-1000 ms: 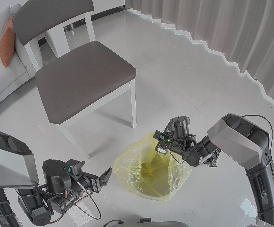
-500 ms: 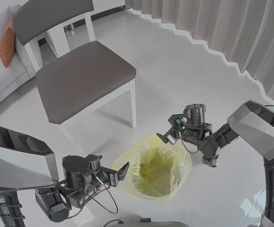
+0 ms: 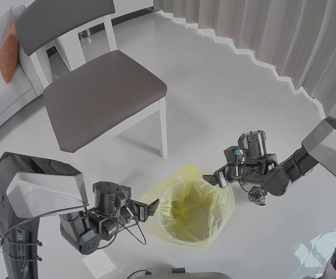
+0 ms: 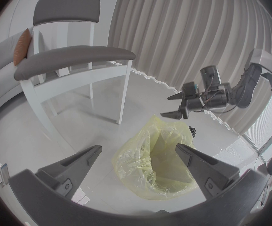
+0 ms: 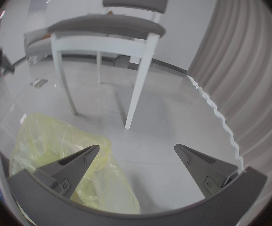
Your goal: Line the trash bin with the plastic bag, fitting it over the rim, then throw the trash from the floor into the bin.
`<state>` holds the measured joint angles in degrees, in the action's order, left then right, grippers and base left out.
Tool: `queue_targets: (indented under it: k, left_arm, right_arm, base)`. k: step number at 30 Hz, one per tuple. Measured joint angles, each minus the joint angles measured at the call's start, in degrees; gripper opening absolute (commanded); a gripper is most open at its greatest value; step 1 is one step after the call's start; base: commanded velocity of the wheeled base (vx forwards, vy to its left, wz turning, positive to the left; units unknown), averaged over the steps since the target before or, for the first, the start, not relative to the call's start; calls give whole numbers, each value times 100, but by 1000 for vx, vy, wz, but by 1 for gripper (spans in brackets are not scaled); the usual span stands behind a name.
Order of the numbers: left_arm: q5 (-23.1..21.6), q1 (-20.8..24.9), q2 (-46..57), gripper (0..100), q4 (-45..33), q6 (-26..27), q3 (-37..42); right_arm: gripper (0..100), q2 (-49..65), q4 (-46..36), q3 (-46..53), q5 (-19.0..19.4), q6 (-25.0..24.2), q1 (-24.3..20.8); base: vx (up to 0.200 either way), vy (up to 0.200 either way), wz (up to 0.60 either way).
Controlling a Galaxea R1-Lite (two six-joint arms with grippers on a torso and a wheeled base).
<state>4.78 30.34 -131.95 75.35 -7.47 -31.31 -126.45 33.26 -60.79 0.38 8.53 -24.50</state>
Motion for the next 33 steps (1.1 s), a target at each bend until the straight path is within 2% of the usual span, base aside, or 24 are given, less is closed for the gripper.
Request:
queue_targets:
  k: [7, 19, 24, 25, 33]
  left_arm:
    - [-345, -206, -396, 100, -397, -49, -555]
    - [-538, -396, -738, 100, -728, -202, -1067]
    - [-767, -391, -807, 100, -739, -421, -1141]
    - [-789, -386, -820, 0, -742, -478, -1169]
    - [-812, -383, -853, 0, -739, -541, -1200]
  right_arm:
    - [100, 190, -162, 575, -9, -118, 87]
    - [100, 123, -206, 564, 11, -66, 282]
    - [100, -20, -208, 525, 11, -38, 271]
    - [0, -54, -208, 503, 11, -22, 260]
    - [0, -205, -206, 383, 22, 24, 260]
  base:
    - [0, 0, 0]
    - [0, 0, 0]
    - [0, 0, 0]
    - [0, 0, 0]
    - [0, 0, 0]
